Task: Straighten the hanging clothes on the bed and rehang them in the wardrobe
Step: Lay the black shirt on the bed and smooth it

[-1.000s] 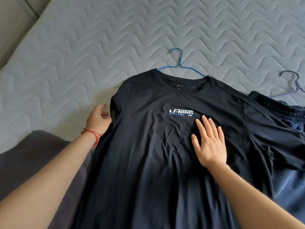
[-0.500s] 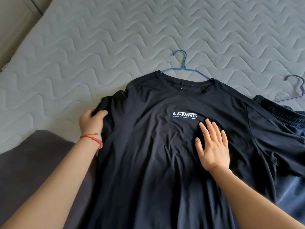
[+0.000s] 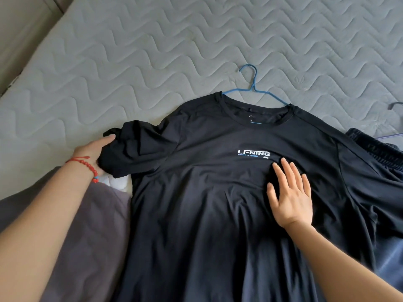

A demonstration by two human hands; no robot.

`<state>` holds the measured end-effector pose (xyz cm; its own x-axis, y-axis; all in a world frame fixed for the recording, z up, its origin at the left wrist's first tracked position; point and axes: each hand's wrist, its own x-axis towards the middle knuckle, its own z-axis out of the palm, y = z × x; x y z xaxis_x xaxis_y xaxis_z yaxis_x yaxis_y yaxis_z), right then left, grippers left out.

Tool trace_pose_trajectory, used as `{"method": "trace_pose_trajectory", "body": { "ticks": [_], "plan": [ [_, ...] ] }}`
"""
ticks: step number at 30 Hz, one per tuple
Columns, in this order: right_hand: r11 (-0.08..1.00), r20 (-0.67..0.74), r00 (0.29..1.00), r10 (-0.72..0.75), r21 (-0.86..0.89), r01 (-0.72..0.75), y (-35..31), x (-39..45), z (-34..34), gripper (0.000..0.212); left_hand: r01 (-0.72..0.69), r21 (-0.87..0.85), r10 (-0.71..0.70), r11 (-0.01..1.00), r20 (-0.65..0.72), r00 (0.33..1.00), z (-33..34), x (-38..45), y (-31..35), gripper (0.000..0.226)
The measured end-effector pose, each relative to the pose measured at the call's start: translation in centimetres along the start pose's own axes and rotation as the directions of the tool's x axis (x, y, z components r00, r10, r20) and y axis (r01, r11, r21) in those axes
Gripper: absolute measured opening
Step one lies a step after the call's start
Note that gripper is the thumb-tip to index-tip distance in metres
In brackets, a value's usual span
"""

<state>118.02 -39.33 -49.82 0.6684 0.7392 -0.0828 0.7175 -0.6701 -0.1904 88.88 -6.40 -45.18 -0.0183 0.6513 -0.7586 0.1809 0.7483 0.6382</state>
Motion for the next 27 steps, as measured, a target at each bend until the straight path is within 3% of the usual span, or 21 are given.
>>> {"method": "trace_pose_trajectory", "body": {
  "ticks": [2,3,6,9,11,12,13,16,18,20,22,24,27],
  "plan": [
    [1.0,-0.001,1.0,0.001,-0.004,-0.001,0.0,0.0,0.0,0.066,0.007,0.106,-0.018,0.994,0.101,0.995,-0.6,-0.6,1.0,0.019],
    [1.0,-0.001,1.0,0.002,-0.003,-0.002,-0.1,0.0,0.0,0.066,-0.019,0.106,0.01,0.994,0.084,0.996,-1.2,-0.4,1.3,0.022],
    [1.0,0.001,1.0,0.005,-0.003,-0.005,-0.1,0.0,-0.1,0.066,-0.1,0.089,0.115,0.991,-0.185,0.976,-2.9,0.0,1.2,0.039],
    [1.0,-0.002,1.0,0.006,-0.01,-0.006,-0.1,-0.1,-0.1,0.066,-0.042,0.257,0.114,0.966,-0.273,0.955,-3.7,0.2,-0.4,0.003],
    [1.0,-0.004,1.0,0.01,-0.012,-0.01,-0.1,-0.1,-0.1,0.066,-0.082,0.501,0.285,0.862,-0.344,0.895,-3.5,0.6,-1.1,0.017],
    [1.0,-0.006,1.0,0.009,-0.013,-0.009,-0.1,-0.1,0.0,0.066,-0.149,0.595,0.43,0.79,-0.366,0.825,-3.1,0.3,-1.1,0.007],
    [1.0,-0.006,1.0,0.008,-0.015,-0.008,-0.1,-0.1,0.0,0.066,-0.203,0.67,0.55,0.714,-0.357,0.755,-2.6,0.2,-1.0,0.016],
    [1.0,-0.005,1.0,0.008,-0.014,-0.008,0.0,-0.1,0.0,0.066,-0.394,0.785,0.721,0.478,-0.094,0.687,-0.7,0.0,-1.2,0.052],
    [1.0,-0.005,1.0,0.008,-0.017,-0.008,0.0,0.0,0.0,0.066,-0.378,0.887,0.72,0.267,0.077,0.689,-0.2,0.5,-1.3,0.052],
    [1.0,-0.004,1.0,0.006,-0.021,-0.006,0.0,0.0,0.0,0.065,-0.35,0.924,0.698,0.152,0.151,0.7,-0.5,1.1,-1.1,0.036],
    [1.0,-0.004,1.0,0.007,-0.018,-0.007,0.0,0.0,0.0,0.065,-0.363,0.923,0.728,0.13,0.16,0.667,-0.8,1.2,-0.8,0.018],
    [1.0,-0.002,1.0,0.007,-0.012,-0.007,0.0,-0.1,0.0,0.065,-0.344,0.933,0.802,0.111,0.12,0.585,-1.1,1.2,-0.4,0.012],
    [1.0,-0.007,1.0,0.0,-0.008,0.0,0.1,-0.1,0.0,0.064,-0.322,0.925,0.863,0.204,-0.014,0.505,-0.2,-0.1,-0.2,0.028]
  ]
}}
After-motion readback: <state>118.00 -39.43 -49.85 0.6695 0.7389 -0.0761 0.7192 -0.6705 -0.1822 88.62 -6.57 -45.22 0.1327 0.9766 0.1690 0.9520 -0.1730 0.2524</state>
